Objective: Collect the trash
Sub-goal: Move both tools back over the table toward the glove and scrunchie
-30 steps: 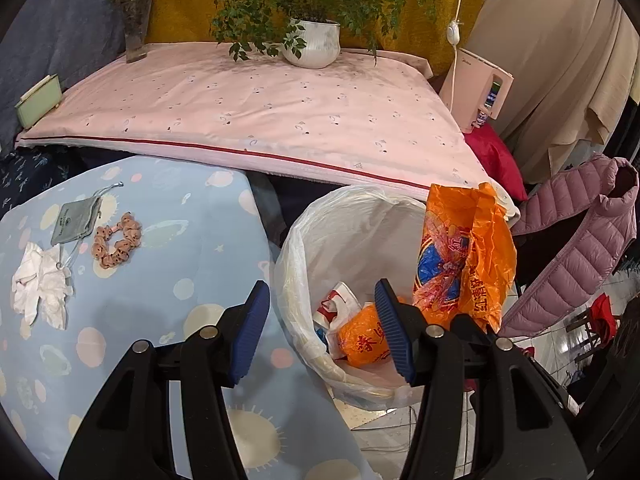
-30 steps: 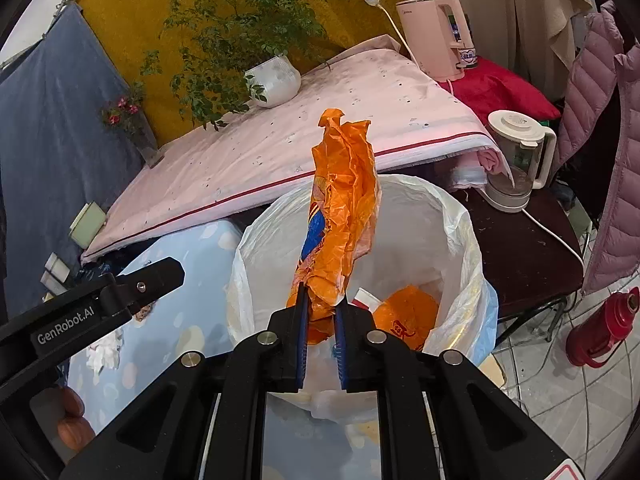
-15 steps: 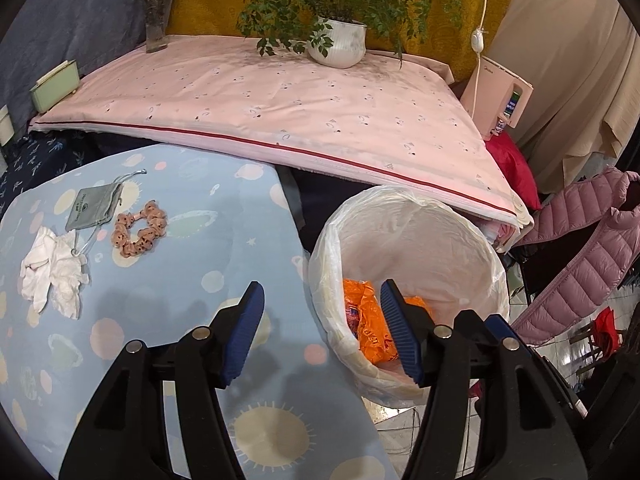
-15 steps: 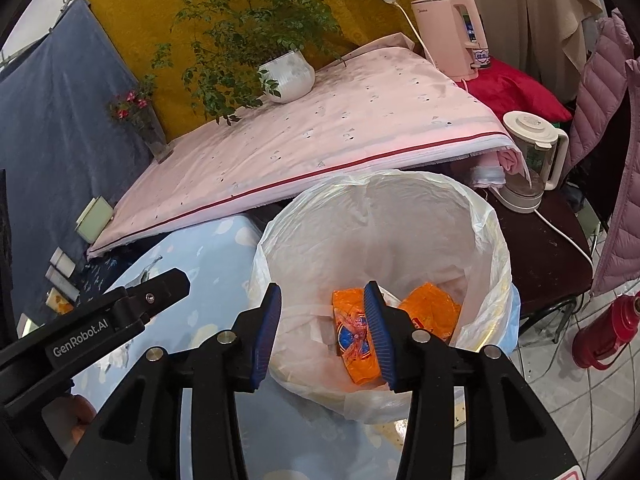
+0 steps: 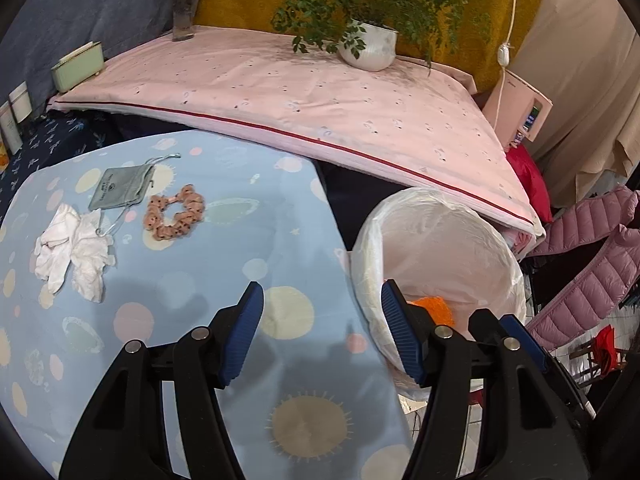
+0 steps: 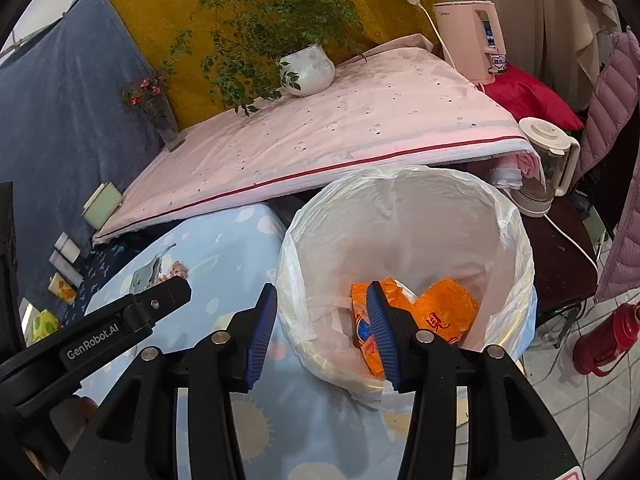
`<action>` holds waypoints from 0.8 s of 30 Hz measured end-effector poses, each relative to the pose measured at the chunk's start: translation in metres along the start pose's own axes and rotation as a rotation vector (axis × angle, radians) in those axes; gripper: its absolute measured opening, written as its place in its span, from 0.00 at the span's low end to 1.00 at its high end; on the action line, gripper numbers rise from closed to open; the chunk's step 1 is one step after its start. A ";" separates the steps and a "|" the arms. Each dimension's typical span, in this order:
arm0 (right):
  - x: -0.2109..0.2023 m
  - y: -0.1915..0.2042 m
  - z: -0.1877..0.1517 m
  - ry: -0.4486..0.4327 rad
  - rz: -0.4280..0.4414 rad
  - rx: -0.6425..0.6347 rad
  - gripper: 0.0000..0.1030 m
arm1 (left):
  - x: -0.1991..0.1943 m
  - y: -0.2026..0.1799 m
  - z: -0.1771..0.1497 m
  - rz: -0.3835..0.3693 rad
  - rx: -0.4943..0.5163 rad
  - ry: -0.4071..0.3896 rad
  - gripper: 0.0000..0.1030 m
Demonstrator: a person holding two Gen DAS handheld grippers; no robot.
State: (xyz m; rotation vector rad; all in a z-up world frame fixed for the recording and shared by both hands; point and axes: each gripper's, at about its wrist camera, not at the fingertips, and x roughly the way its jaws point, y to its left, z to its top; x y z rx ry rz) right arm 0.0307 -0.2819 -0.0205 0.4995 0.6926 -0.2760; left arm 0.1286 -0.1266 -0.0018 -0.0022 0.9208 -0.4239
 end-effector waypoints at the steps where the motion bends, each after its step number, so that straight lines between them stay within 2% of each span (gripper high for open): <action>1: 0.000 0.004 0.000 0.001 0.002 -0.006 0.44 | -0.001 0.004 0.000 0.002 -0.008 0.000 0.56; 13: 0.010 0.047 -0.008 0.026 0.030 -0.077 0.45 | -0.007 0.059 -0.003 0.045 -0.104 0.001 0.57; 24: 0.023 0.094 -0.020 0.059 0.061 -0.159 0.45 | -0.014 0.118 -0.008 0.088 -0.204 -0.006 0.62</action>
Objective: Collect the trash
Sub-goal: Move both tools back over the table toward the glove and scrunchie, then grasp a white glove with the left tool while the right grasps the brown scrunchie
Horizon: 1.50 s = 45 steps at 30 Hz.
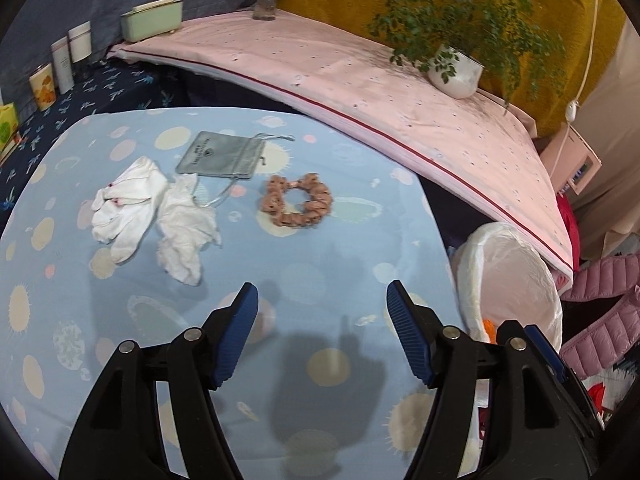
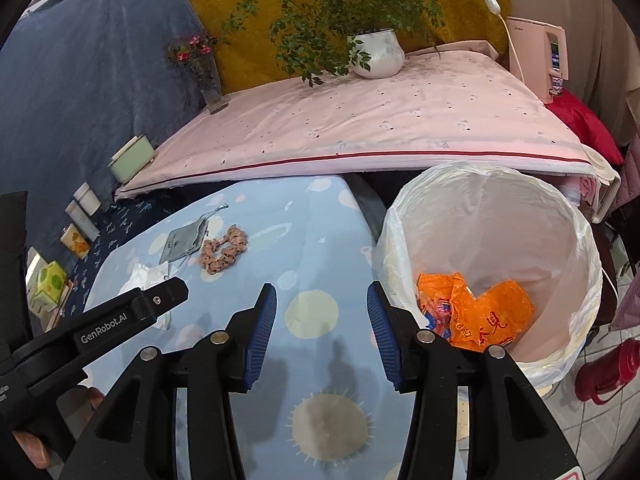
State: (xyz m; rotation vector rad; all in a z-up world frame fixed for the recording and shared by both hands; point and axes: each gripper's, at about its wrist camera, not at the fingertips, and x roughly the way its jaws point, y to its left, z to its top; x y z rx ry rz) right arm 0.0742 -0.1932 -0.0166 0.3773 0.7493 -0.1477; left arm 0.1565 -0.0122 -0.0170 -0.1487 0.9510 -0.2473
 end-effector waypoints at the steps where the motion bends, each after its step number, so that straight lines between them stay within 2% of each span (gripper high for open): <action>1: 0.000 0.000 0.000 0.000 0.000 0.000 0.45 | 0.000 0.007 0.001 0.005 -0.011 0.001 0.62; 5: 0.006 0.018 -0.003 0.009 0.008 -0.025 0.51 | 0.003 0.031 0.002 0.028 -0.059 0.006 0.66; 12: 0.027 0.049 -0.005 0.046 0.027 -0.072 0.51 | 0.015 0.074 0.008 0.059 -0.142 0.029 0.66; 18: 0.053 0.072 -0.004 0.085 0.044 -0.102 0.51 | 0.033 0.094 0.020 0.079 -0.167 0.044 0.66; 27: 0.107 0.098 0.017 0.123 0.040 -0.114 0.51 | 0.070 0.116 0.036 0.086 -0.183 0.090 0.65; 30: 0.127 0.104 0.025 0.143 0.042 -0.102 0.51 | 0.080 0.119 0.039 0.078 -0.180 0.104 0.60; 34: 0.150 0.112 0.030 0.161 0.032 -0.109 0.51 | 0.088 0.122 0.041 0.055 -0.185 0.122 0.48; 36: 0.161 0.115 0.032 0.171 0.028 -0.108 0.51 | 0.089 0.121 0.042 0.058 -0.176 0.114 0.43; 38: 0.172 0.115 0.033 0.184 0.024 -0.101 0.51 | 0.089 0.122 0.042 0.053 -0.169 0.113 0.35; 40: 0.183 0.113 0.033 0.201 0.012 -0.092 0.49 | 0.089 0.123 0.042 0.045 -0.173 0.113 0.32; 43: 0.190 0.110 0.030 0.200 0.004 -0.087 0.41 | 0.088 0.123 0.040 0.036 -0.177 0.113 0.29; 45: 0.189 0.110 0.029 0.197 -0.006 -0.102 0.29 | 0.087 0.123 0.038 0.035 -0.180 0.112 0.29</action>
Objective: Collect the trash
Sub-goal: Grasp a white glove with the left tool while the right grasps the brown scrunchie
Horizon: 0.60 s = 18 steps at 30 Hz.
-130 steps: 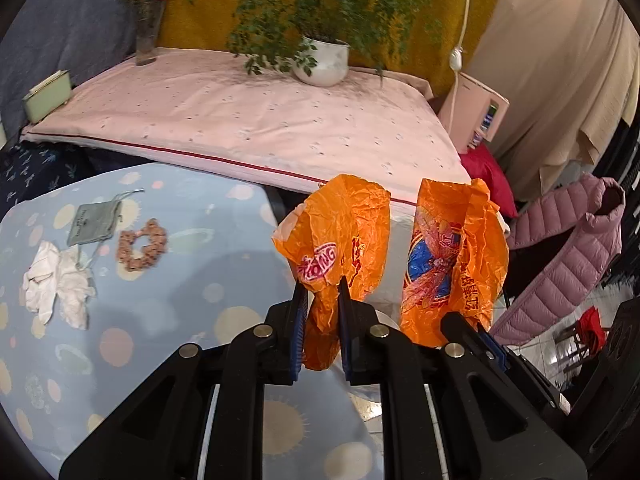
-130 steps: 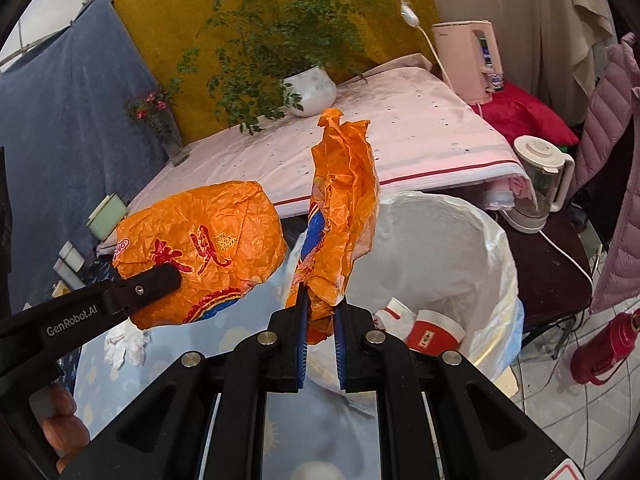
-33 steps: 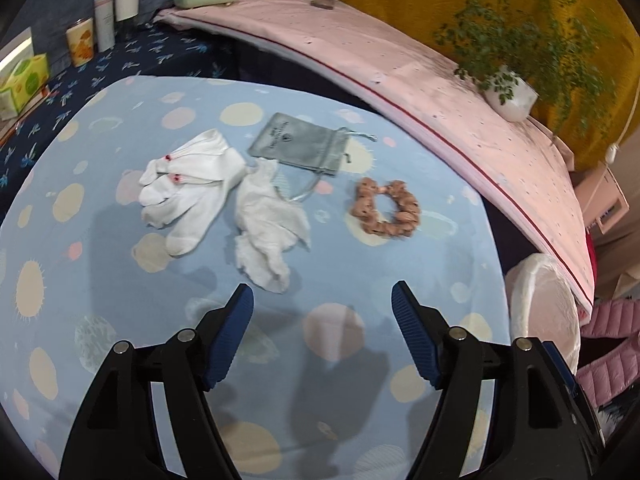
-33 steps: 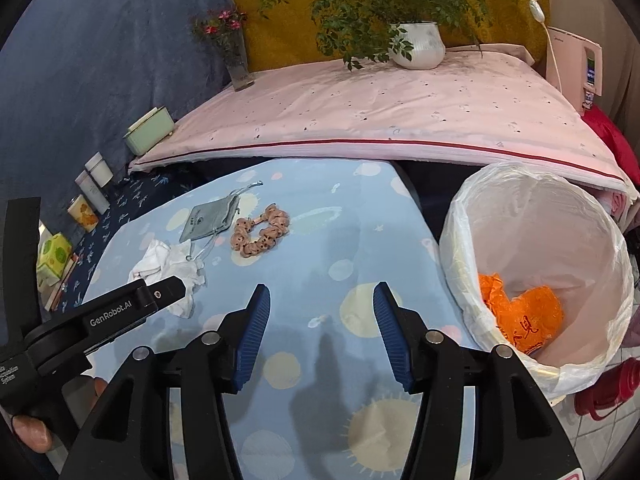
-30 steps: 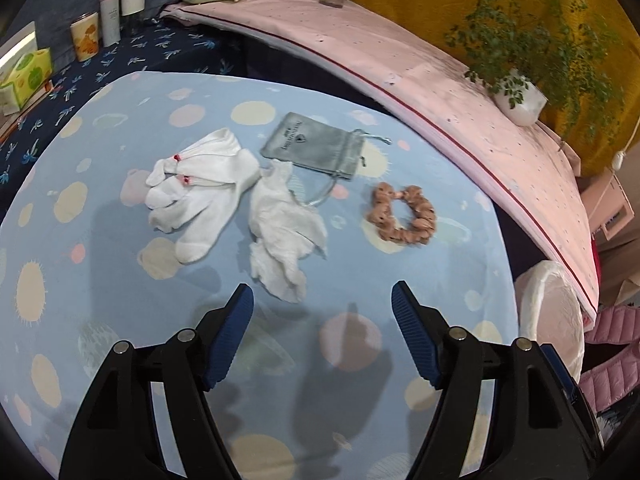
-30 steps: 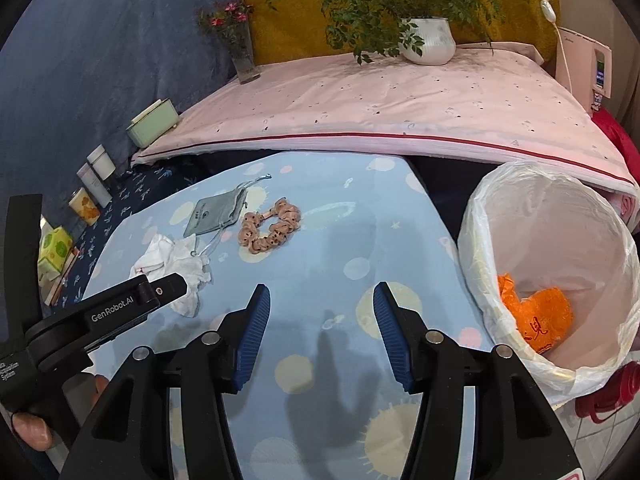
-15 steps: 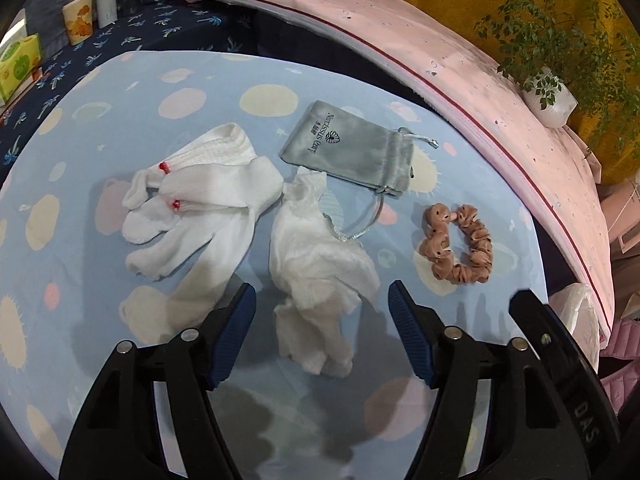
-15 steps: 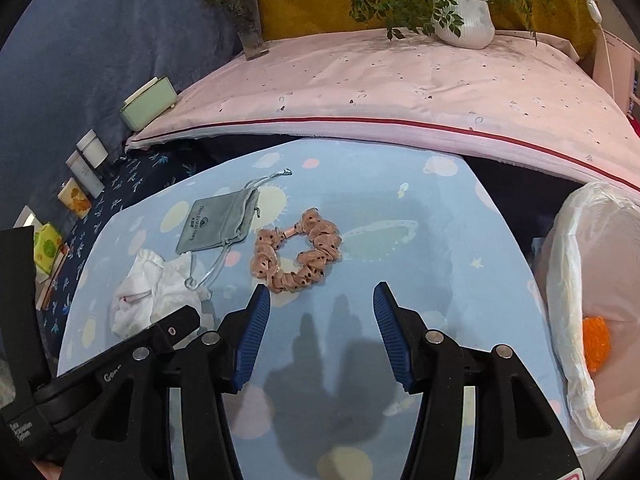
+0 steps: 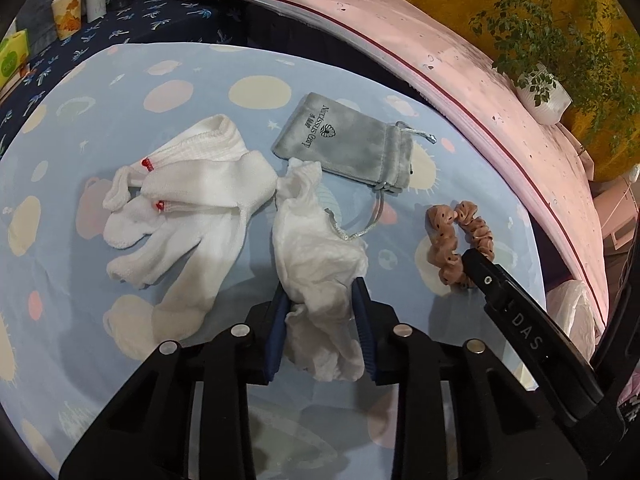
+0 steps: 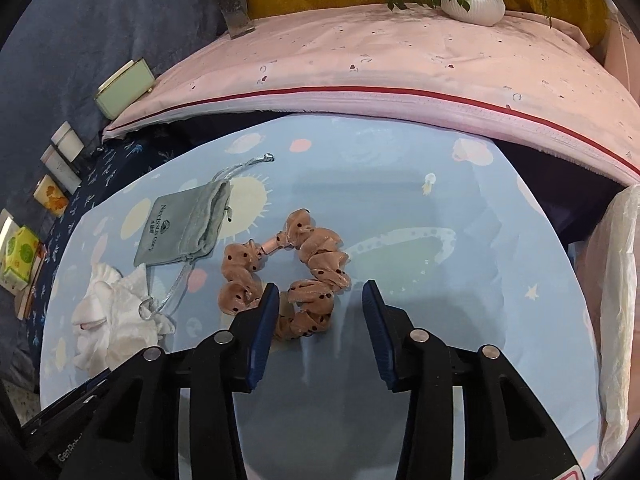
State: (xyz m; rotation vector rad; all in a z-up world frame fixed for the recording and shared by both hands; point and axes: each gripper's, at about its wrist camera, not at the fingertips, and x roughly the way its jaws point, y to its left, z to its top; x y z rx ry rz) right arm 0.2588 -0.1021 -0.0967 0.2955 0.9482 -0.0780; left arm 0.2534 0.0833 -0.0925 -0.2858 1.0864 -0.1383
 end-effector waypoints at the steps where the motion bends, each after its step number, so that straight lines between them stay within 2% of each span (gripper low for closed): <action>1: -0.001 -0.001 -0.002 -0.002 -0.003 -0.003 0.26 | -0.001 0.000 -0.001 0.000 -0.001 -0.002 0.29; 2: -0.002 -0.002 -0.004 -0.004 -0.005 -0.005 0.21 | -0.001 -0.001 -0.003 0.002 -0.002 -0.003 0.29; 5: -0.006 -0.005 -0.011 -0.011 -0.006 -0.010 0.15 | -0.003 -0.002 -0.008 0.000 -0.003 -0.001 0.28; 18: -0.041 -0.018 -0.051 0.000 0.023 -0.002 0.12 | -0.022 -0.023 -0.044 -0.013 0.028 0.019 0.26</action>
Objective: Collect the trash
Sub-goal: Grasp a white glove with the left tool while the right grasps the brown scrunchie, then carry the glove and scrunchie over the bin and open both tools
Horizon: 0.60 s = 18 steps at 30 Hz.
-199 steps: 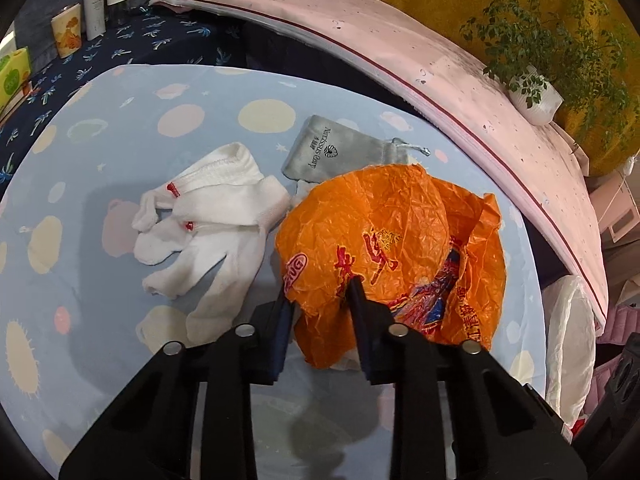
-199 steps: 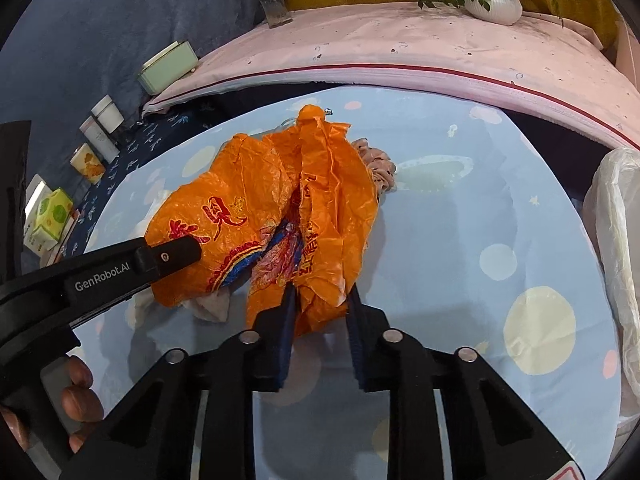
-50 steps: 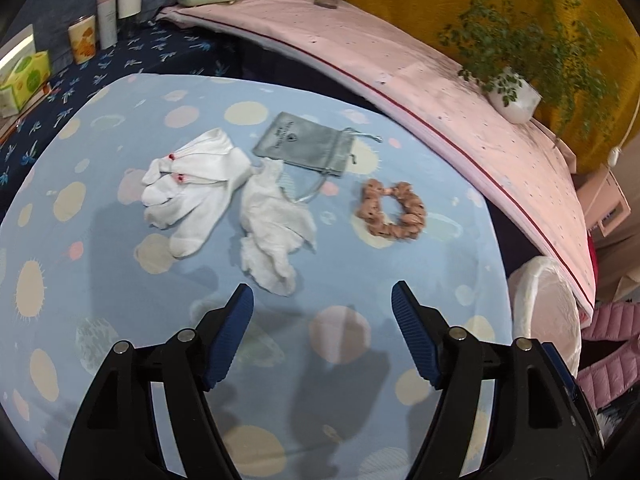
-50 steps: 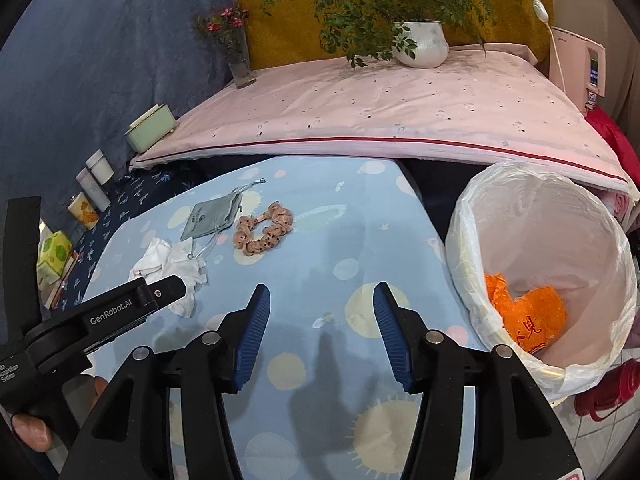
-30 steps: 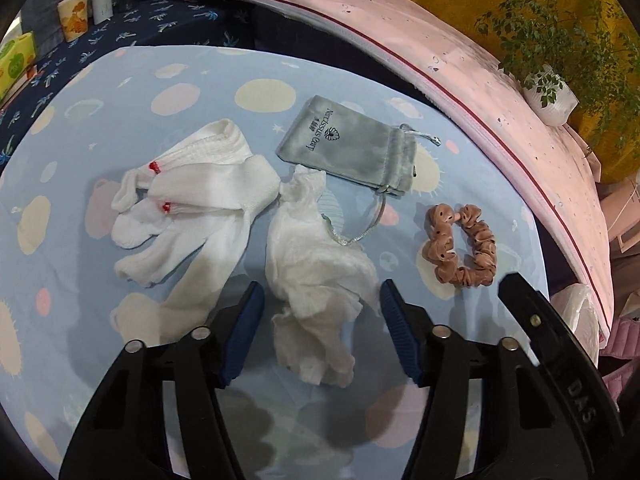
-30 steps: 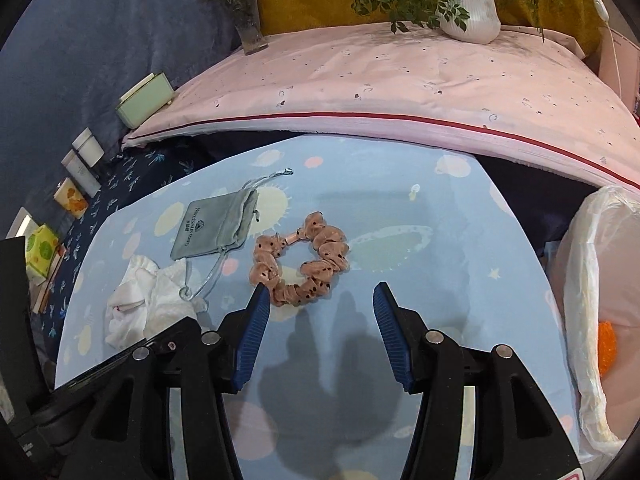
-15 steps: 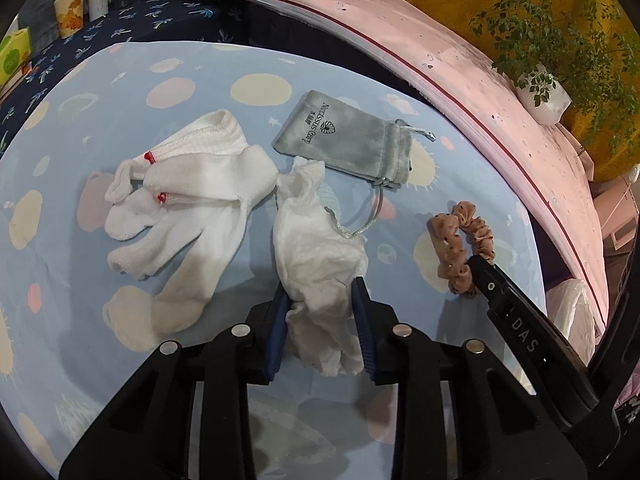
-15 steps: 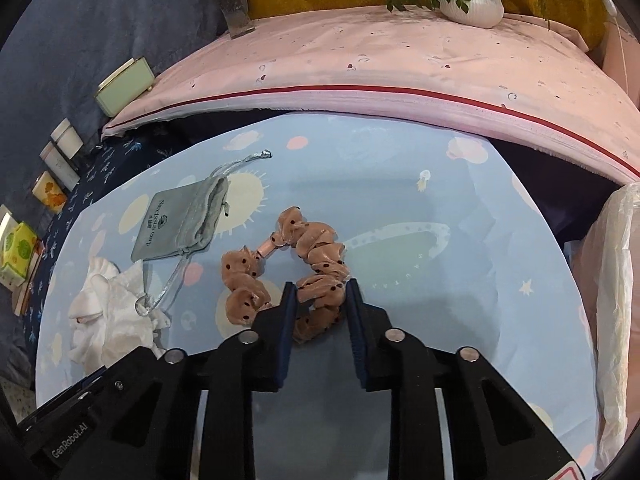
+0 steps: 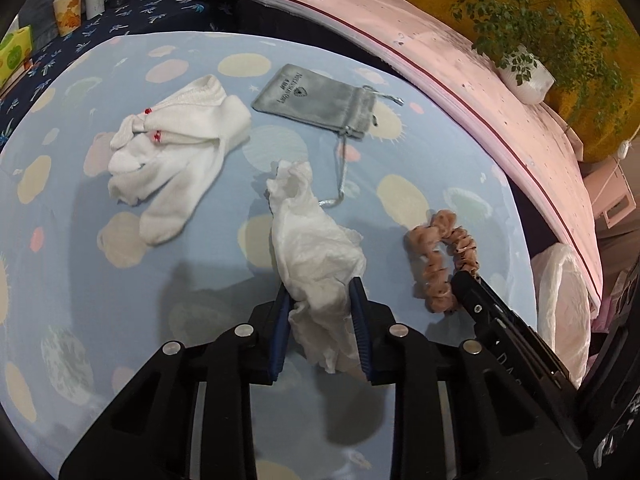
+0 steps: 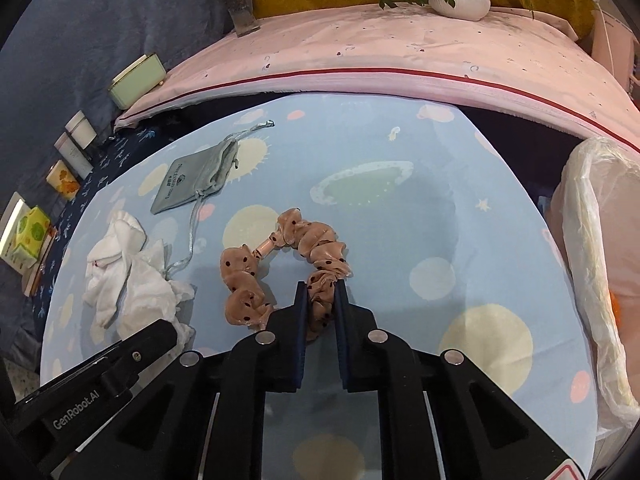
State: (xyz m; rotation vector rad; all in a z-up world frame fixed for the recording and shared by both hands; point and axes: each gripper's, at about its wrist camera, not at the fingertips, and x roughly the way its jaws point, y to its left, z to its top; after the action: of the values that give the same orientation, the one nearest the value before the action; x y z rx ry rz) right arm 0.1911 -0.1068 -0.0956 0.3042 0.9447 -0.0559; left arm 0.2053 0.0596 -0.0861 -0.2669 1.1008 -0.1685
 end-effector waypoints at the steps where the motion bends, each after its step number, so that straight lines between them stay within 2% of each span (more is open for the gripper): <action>1: -0.005 -0.002 -0.003 -0.002 0.001 0.002 0.12 | -0.002 -0.003 -0.003 -0.002 0.005 -0.001 0.25; 18: -0.089 -0.053 -0.008 -0.133 -0.006 0.070 0.11 | -0.051 -0.086 -0.031 -0.056 0.157 -0.070 0.24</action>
State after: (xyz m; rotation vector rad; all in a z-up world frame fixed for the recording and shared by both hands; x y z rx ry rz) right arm 0.1229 -0.1629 -0.0406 0.3581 0.8127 -0.1139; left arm 0.1544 -0.0132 -0.0306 -0.1620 1.0055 -0.2927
